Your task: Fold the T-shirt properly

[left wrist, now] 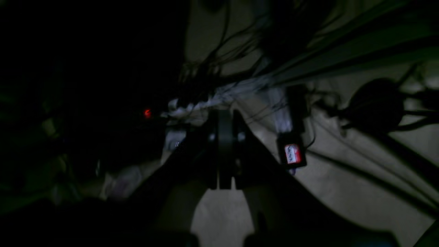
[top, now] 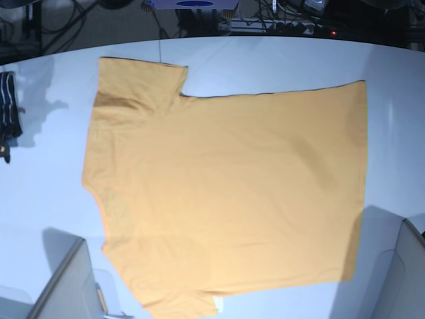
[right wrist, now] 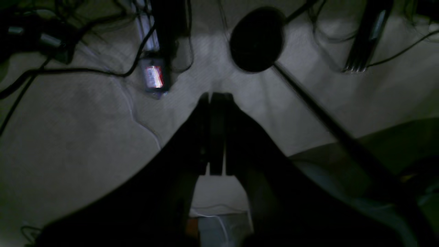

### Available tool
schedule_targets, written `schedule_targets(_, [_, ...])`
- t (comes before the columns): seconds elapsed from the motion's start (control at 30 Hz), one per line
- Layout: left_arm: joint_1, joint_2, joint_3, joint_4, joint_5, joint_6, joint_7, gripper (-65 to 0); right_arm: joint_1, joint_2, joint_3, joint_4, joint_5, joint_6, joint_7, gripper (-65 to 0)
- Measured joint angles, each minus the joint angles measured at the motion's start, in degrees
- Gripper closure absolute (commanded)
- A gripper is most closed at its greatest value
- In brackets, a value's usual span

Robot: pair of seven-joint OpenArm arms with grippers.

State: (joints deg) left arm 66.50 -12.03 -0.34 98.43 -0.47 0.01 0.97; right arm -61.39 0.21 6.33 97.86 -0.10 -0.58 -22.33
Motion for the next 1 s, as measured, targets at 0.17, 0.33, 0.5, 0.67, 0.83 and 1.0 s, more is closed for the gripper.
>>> schedule_targets(0.17, [5.53, -0.81, -4.37, 11.63, -0.02, 0.96, -0.44, 0.0, -3.34, -0.09, -0.07, 9.79, 0.22, 0.35, -0.66, 0.0])
schedule_targets(0.33, [4.87, -0.52, -8.5, 12.79, -9.88, 0.09, 0.17, 0.0, -0.76, 0.04, -0.04, 12.0, 0.07, 0.15, -1.29, 0.0])
schedule_targets(0.5, [4.31, -0.92, -11.85, 12.83, -14.16, 0.83, 0.17, 0.0, 1.29, -1.84, 0.09, 17.2, 0.02, 0.07, -0.7, 0.0])
schedule_targets(0.67, [1.18, -0.76, -13.05, 12.81, -14.27, -0.02, 0.28, 0.0, 9.29, -3.65, 0.07, 16.87, 0.39, 0.26, 0.9, 0.0])
schedule_targets(0.83, [0.0, -0.85, -14.12, 12.79, -14.49, 0.02, 1.25, 0.0, 13.81, -5.14, 0.04, 16.76, 1.27, 0.37, 3.28, 0.0])
schedule_targets(1.0, [-2.67, -0.87, -14.14, 12.9, -14.62, -0.02, 0.76, 0.0, 19.02, -4.83, 4.94, 16.81, 17.92, 0.48, 3.43, 0.0])
